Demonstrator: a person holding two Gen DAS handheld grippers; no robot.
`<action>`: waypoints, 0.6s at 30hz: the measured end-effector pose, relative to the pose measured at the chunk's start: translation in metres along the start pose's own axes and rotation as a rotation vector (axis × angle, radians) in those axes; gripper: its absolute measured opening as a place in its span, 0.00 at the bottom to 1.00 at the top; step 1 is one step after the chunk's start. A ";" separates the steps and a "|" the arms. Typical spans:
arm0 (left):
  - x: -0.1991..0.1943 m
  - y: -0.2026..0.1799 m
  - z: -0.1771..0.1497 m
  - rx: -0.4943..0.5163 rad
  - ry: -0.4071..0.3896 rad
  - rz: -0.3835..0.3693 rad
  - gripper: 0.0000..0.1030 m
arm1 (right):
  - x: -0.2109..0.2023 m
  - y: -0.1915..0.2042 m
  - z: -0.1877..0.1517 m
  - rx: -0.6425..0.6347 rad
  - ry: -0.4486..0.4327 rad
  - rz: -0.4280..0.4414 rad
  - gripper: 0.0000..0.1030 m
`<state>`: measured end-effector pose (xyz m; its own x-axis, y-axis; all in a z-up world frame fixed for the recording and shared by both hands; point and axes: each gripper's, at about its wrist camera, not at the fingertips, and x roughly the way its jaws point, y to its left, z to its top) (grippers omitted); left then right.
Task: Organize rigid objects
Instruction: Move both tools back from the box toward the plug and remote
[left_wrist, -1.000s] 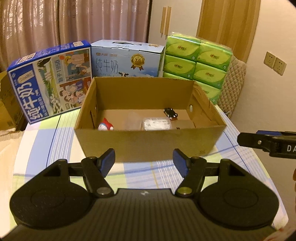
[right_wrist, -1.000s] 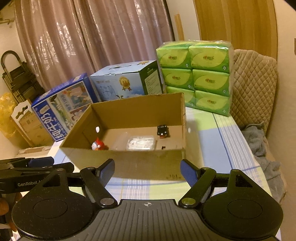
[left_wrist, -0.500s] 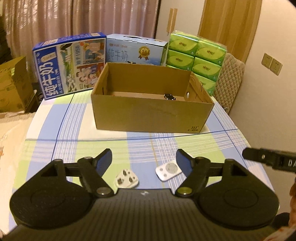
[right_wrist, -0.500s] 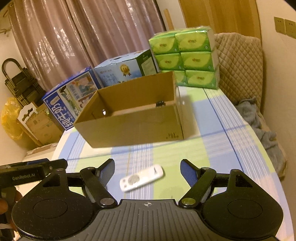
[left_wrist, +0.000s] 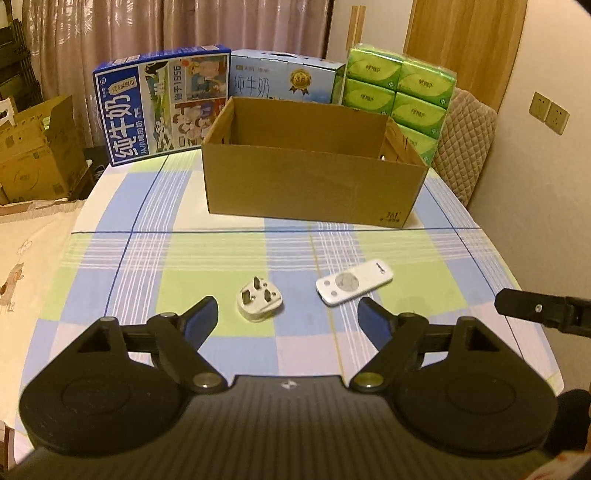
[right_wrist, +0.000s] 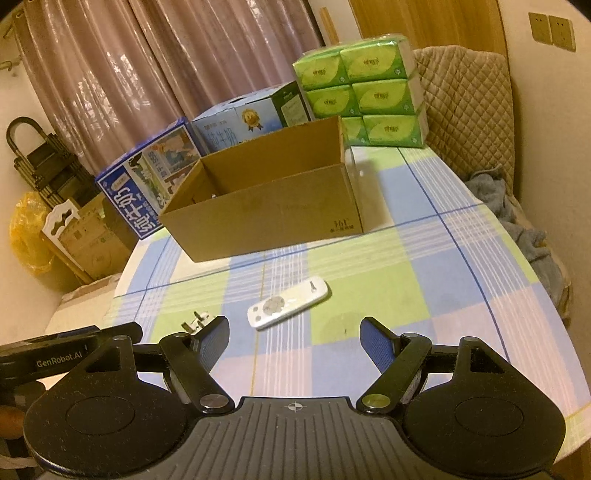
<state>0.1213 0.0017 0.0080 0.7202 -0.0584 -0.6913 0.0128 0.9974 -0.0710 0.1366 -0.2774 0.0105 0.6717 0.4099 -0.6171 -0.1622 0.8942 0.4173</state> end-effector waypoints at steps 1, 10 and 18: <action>0.000 0.000 -0.002 -0.001 0.001 0.000 0.79 | 0.000 0.000 -0.002 0.001 0.002 -0.001 0.73; 0.009 0.006 -0.013 -0.022 0.025 0.008 0.79 | 0.007 0.000 -0.009 0.006 0.024 -0.003 0.73; 0.036 0.017 -0.024 -0.054 0.059 0.014 0.79 | 0.030 -0.006 -0.015 0.008 0.066 -0.023 0.73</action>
<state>0.1308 0.0154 -0.0359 0.6776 -0.0484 -0.7339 -0.0357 0.9945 -0.0985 0.1474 -0.2677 -0.0204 0.6263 0.4003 -0.6689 -0.1414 0.9022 0.4075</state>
